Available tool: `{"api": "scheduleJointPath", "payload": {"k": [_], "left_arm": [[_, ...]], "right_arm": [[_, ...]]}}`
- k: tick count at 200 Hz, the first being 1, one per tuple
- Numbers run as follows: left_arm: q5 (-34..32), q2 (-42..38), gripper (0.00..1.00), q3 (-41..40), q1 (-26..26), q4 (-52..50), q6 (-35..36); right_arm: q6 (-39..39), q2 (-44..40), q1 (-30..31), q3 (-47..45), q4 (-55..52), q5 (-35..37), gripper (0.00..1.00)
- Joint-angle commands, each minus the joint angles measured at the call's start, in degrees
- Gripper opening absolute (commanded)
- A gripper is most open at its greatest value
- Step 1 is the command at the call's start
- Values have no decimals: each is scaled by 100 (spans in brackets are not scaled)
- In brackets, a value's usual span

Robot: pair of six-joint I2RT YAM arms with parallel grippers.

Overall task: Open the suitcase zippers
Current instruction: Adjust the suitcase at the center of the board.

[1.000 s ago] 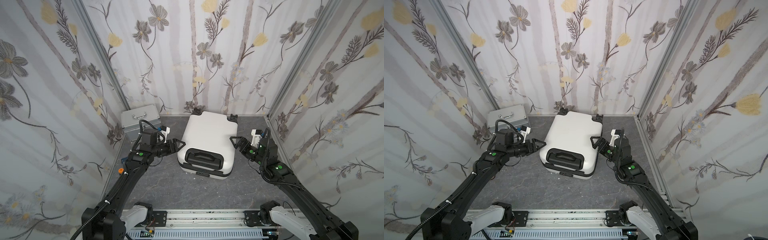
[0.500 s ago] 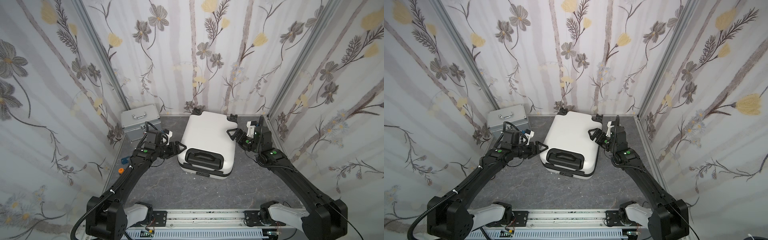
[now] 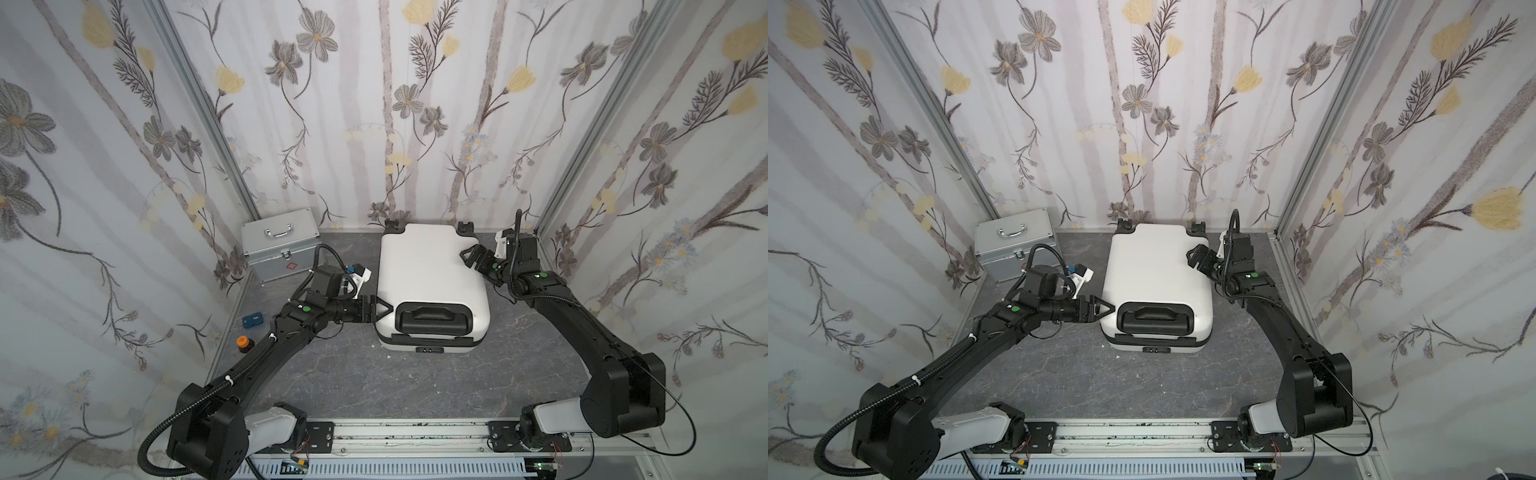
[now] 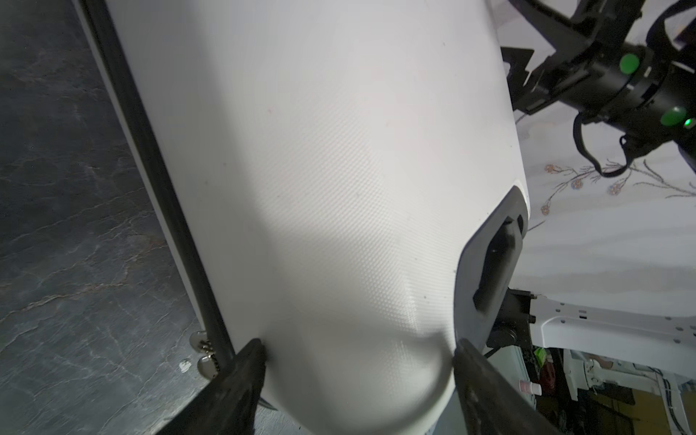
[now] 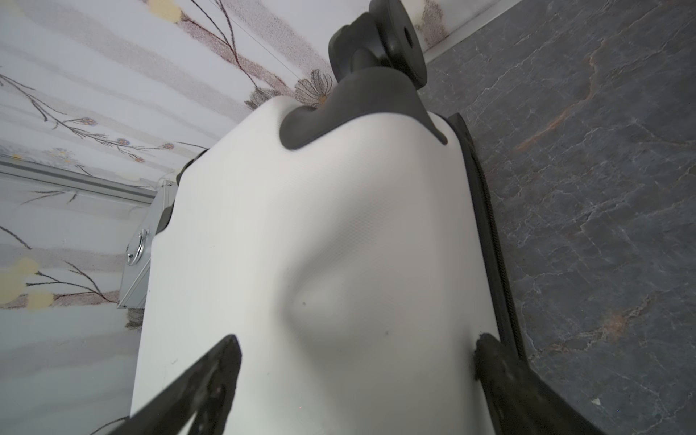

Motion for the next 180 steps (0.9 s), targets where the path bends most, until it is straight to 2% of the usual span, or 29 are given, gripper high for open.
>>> {"api": "scheduleJointPath", "payload": {"k": [1, 16, 37, 48, 68, 88, 101, 113, 121, 151, 180], "left_arm": [[36, 57, 79, -8, -335, -547, 604], [52, 19, 80, 53, -481, -521, 710], [-149, -216, 83, 158, -443, -671, 765], [-269, -366, 83, 190, -258, -758, 578], [-169, -618, 83, 113, 394, -594, -106], [-536, -550, 83, 288, 601, -545, -508], [-700, -307, 83, 462, 692, -430, -969], [-504, 13, 83, 662, 796, -141, -1304], [-595, 194, 82, 872, 807, -49, -1416], [-1001, 1365, 82, 2244, 820, -387, -1193], [-1037, 2341, 81, 3476, 818, -633, -977]], "right_arm": [[-242, 176, -68, 317, 373, -302, 96], [-388, 85, -153, 496, 180, -95, 96], [-566, -500, -170, 677, -259, 334, 96], [-568, -792, -113, 687, -541, 522, 96], [-382, -1386, 45, 486, -1045, 774, 96], [108, -2098, 192, -118, -1475, 955, 97], [497, -2640, 316, -591, -1663, 1137, 97], [859, -3121, 383, -973, -1766, 1219, 96], [1134, -3426, 423, -1206, -1821, 1249, 96], [2026, -4341, 711, -1941, -1865, 1352, 95], [2585, -4919, 993, -2287, -1856, 1311, 95]]}}
